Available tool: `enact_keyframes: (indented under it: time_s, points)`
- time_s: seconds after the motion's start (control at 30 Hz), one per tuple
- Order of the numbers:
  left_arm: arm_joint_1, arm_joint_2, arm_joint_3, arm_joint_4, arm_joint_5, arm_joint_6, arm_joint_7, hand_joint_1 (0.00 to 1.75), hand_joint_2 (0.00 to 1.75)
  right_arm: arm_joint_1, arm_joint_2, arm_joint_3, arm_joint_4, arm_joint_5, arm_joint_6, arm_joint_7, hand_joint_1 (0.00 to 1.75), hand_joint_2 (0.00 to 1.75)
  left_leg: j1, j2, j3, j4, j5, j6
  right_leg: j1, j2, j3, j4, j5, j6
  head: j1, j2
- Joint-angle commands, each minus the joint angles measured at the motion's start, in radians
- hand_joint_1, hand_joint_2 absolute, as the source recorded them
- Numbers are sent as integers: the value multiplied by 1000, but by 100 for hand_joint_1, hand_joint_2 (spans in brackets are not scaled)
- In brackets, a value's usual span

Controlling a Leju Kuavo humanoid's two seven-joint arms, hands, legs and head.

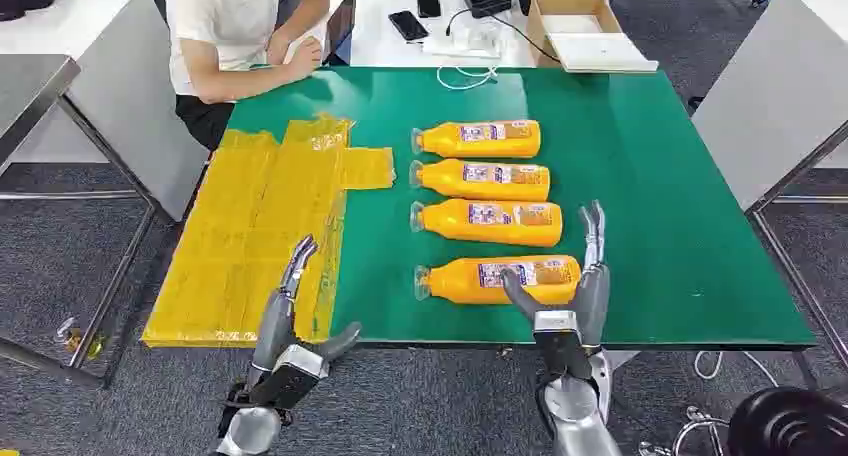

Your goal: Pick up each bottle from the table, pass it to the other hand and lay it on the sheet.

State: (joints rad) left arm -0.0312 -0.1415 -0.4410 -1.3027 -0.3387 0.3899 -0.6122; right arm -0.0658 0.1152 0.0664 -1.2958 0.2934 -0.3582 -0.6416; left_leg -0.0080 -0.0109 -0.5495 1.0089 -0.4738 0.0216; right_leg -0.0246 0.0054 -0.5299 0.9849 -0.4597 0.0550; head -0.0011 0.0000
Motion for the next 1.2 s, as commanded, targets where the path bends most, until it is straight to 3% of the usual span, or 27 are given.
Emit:
enact_keyframes:
  time_s: [0.03, 0.27, 0.4, 0.63, 0.7, 1.2]
  points:
    - [-55, -20, 62, 74, 88, -11, 32, 0, 175, -46, 14, 3, 103, -38, -58, -3, 0, 175, 3, 3, -1, 0, 0, -2, 3, 1, 0, -1, 2, -3, 0, 0]
    - [-5, -15, 56, 15, 115, -4, 8, 0, 175, -30, -25, 51, 129, 156, -245, -13, 0, 175, 2, 2, 0, 0, 0, -2, 2, 0, 1, -1, 1, -2, 0, 0]
    - [13, -3, 26, -20, 51, 38, 7, 0, 175, -52, -72, 83, 168, 287, -273, 64, 0, 175, 1, 2, 0, 0, 0, -1, 1, 1, 0, -1, 1, -2, 0, 0]
    - [13, -1, 20, -27, 50, 29, 15, 0, 175, -99, -98, 104, 248, 349, -231, 137, 0, 175, 1, 2, 0, 0, 0, -1, 2, 1, 0, -1, 1, -2, 0, 0]
    - [-9, -2, 30, -7, 50, 29, 27, 0, 175, -154, -127, 142, 328, 455, -203, 230, 0, 175, 1, 2, 0, 0, 0, -1, 1, 1, 0, -1, 1, -2, 0, 0]
    - [-16, -3, 33, -1, 50, 28, 27, 0, 175, -163, -128, 140, 340, 456, -201, 231, 0, 175, 1, 2, 0, 1, 1, -1, 1, 1, 0, 0, 1, -2, 0, 0]
